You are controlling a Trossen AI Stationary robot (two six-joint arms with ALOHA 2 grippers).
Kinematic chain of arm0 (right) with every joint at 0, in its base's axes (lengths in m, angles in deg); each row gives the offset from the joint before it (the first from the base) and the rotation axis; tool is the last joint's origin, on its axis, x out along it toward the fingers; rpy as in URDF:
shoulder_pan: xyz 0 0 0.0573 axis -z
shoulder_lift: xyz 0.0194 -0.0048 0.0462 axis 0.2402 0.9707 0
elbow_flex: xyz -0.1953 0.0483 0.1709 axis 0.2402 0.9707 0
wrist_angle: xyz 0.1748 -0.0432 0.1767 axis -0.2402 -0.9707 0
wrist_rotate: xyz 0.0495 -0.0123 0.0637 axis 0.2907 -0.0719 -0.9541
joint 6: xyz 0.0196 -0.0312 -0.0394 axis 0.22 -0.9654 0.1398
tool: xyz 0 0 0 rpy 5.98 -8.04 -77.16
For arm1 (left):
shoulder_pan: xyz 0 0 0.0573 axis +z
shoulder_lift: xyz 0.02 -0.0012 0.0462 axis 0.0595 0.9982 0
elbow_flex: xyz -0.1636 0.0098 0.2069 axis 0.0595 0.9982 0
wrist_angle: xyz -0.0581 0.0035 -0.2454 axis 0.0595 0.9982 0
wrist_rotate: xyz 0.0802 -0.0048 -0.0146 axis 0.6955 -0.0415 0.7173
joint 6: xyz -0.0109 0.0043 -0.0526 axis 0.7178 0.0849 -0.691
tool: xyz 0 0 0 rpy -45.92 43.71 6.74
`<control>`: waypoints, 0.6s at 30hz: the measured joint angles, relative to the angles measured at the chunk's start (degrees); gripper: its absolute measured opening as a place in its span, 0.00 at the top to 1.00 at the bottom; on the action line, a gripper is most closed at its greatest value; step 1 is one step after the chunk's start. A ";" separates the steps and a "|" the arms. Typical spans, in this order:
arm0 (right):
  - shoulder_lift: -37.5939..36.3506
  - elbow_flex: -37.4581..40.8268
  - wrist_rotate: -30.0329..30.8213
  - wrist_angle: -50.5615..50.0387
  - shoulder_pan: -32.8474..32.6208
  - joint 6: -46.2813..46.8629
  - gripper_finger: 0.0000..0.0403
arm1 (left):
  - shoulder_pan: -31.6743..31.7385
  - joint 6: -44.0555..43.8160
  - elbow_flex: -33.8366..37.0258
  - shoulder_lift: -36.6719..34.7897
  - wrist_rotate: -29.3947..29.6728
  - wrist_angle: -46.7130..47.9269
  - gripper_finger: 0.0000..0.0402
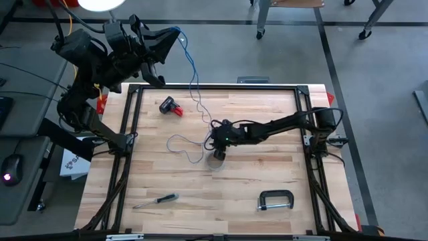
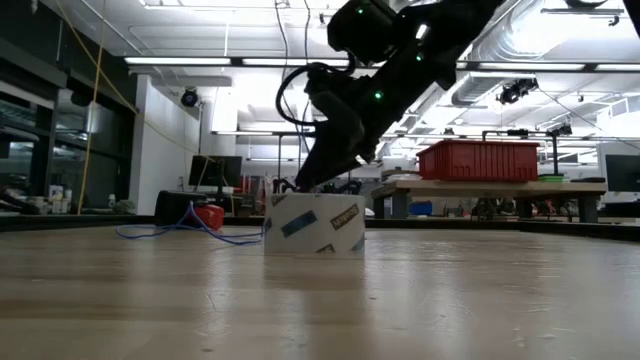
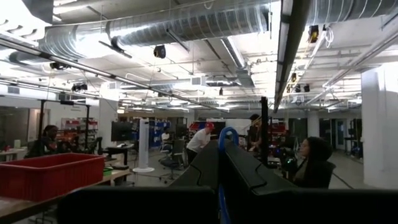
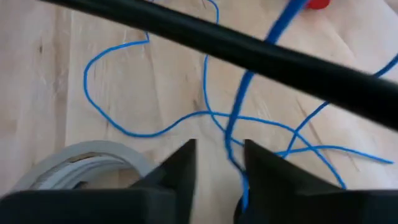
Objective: Coil cords
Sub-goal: Uncoil the blue wire from the spool
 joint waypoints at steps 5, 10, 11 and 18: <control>-1.75 -0.01 0.19 -1.62 -0.27 -0.44 0.97 | 0.02 0.36 0.01 -0.12 0.01 0.31 1.00; -6.51 -0.01 0.13 -3.93 -0.31 0.23 0.99 | 0.02 4.02 0.02 -1.09 1.52 0.97 1.00; -8.03 -0.01 0.15 -4.06 -0.29 0.27 0.99 | 0.02 4.40 0.02 -1.69 1.79 2.19 1.00; -20.63 -0.01 0.15 -4.42 -0.29 -0.10 1.00 | 0.02 0.17 0.00 -6.17 4.51 14.42 1.00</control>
